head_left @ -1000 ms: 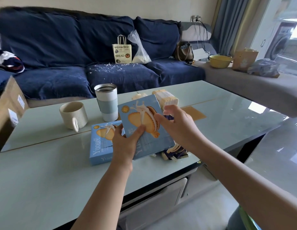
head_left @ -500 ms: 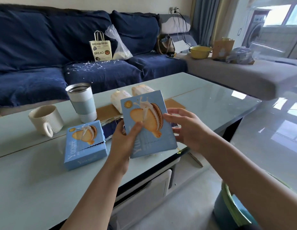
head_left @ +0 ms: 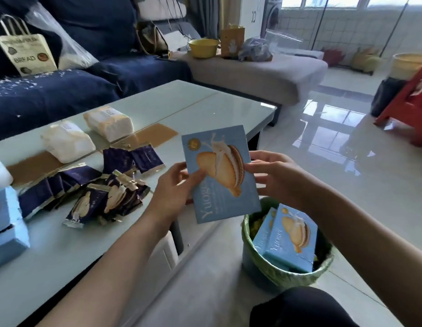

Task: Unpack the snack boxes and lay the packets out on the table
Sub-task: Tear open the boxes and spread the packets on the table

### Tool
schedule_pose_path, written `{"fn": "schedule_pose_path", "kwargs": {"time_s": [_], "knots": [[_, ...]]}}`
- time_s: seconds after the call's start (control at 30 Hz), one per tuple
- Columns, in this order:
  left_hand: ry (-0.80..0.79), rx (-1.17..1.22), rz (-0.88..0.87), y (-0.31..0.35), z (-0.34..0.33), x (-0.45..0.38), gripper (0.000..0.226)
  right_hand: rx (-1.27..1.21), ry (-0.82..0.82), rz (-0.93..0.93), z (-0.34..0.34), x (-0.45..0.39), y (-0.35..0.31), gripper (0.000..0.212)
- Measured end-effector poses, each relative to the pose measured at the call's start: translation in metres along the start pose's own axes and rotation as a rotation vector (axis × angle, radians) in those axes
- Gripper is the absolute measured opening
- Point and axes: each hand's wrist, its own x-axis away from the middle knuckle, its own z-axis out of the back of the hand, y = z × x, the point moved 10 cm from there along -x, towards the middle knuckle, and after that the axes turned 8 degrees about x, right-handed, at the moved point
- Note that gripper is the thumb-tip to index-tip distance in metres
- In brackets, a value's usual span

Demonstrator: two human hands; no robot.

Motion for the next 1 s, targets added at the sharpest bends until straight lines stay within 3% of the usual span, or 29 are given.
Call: {"fn": "schedule_pose_path", "kwargs": {"time_s": [0.13, 0.43, 0.67, 0.87, 1.0], "knots": [[-0.114, -0.008, 0.099, -0.030, -0.066, -0.023, 0.024, -0.023, 0.132, -0.059, 0.065, 0.012, 0.030, 0.032], [-0.304, -0.208, 0.344, -0.149, -0.161, -0.038, 0.060, 0.173, 0.345, -0.314, 0.154, 0.041, 0.130, 0.024], [-0.322, -0.366, 0.385, -0.194, -0.174, -0.032, 0.048, 0.346, 0.366, -0.433, 0.163, 0.039, 0.174, 0.014], [-0.277, -0.651, 0.299, -0.199, -0.166, -0.035, 0.053, 0.644, 0.392, -0.494, 0.168, 0.028, 0.195, 0.026], [-0.287, -0.703, 0.263, -0.199, -0.171, -0.036, 0.050, 0.746, 0.421, -0.505, 0.168, 0.022, 0.188, 0.017]]}}
